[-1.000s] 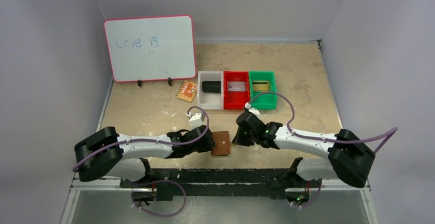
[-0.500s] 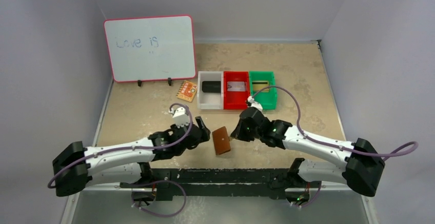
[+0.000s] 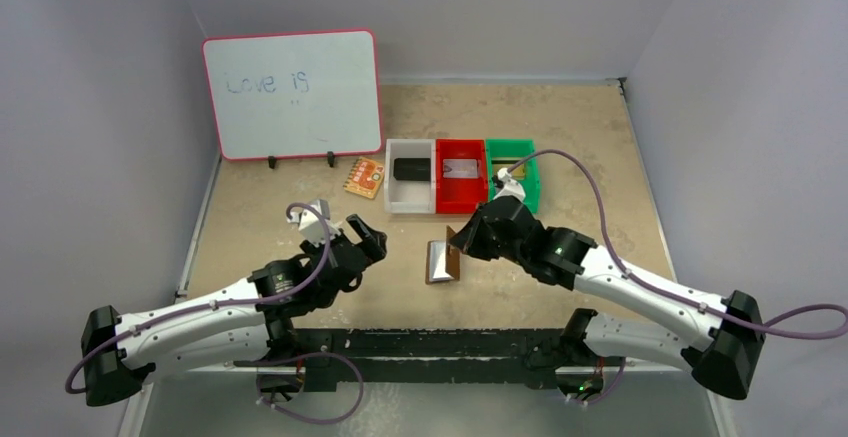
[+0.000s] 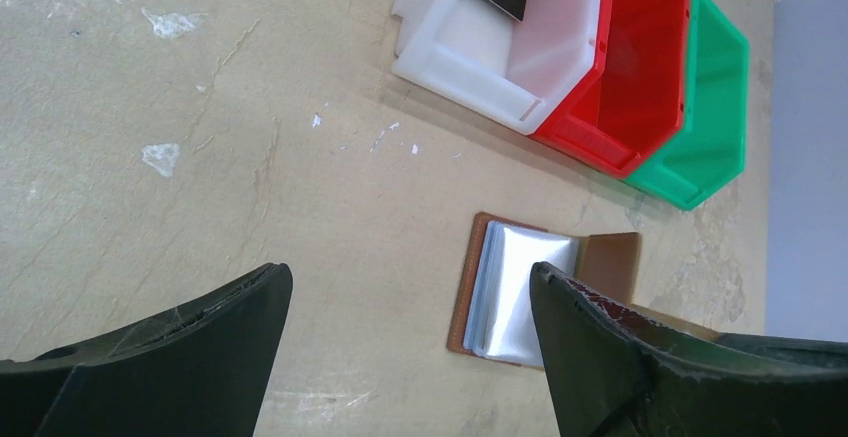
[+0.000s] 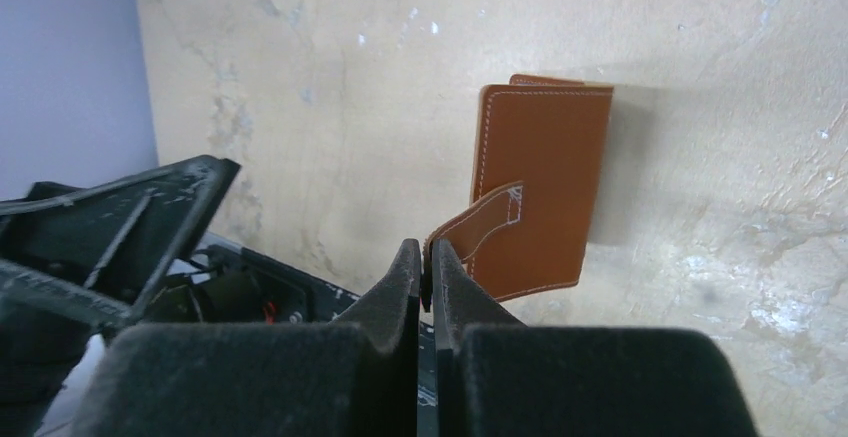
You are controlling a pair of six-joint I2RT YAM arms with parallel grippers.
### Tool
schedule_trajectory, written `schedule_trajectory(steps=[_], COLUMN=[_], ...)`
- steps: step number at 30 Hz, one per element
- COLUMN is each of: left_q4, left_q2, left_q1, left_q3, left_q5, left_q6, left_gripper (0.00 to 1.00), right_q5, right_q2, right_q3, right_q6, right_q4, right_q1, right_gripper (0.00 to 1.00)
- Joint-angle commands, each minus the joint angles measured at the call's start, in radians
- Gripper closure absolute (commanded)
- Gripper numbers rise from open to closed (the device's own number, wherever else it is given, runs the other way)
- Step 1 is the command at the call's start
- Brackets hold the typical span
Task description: Take the credit cards out of the card holder
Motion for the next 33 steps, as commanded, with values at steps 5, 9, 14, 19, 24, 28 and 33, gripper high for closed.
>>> schedule_trajectory(steps=[5, 9, 14, 19, 24, 28, 33], left_q4=[-0.047, -0.043, -0.069, -0.089, -0.087, -0.05, 0.014], left_q2=[-0.01, -0.005, 0.015, 0.025, 0.026, 0.047, 0.118], left_q1=[-0.001, -0.001, -0.001, -0.001, -0.001, -0.001, -0.001], left_q3=[0.029, 0.023, 0.031, 0.033, 0.031, 0.03, 0.057], left_q5=[0.008, 0.022, 0.023, 0.031, 0.044, 0.071, 0.129], left_q6=[-0.018, -0.024, -0.03, -0.05, -0.042, -0.015, 0.05], left_gripper=[0.11, 0.12, 0.14, 0.15, 0.16, 0.16, 0.16], right_q5=[-0.039, -0.098, -0.184, -0.224, -0.09, -0.101, -0.135], right_q2=[-0.019, 0.059, 0.13, 0.136, 0.065, -0.021, -0.094], right_q3=[0.036, 0.051, 0.064, 0.063, 0.011, -0.148, -0.339], right_q6=[-0.043, -0.048, -0.059, -0.043, -0.011, 0.055, 0.128], right_q4=[0.076, 0.096, 0.192, 0.26, 0.14, 0.149, 0.217], right_q1=[0.005, 0.005, 0.005, 0.004, -0.028, -0.069, -0.115], right_gripper=[1.0, 1.0, 1.0, 1.0, 1.0, 1.0, 1.0])
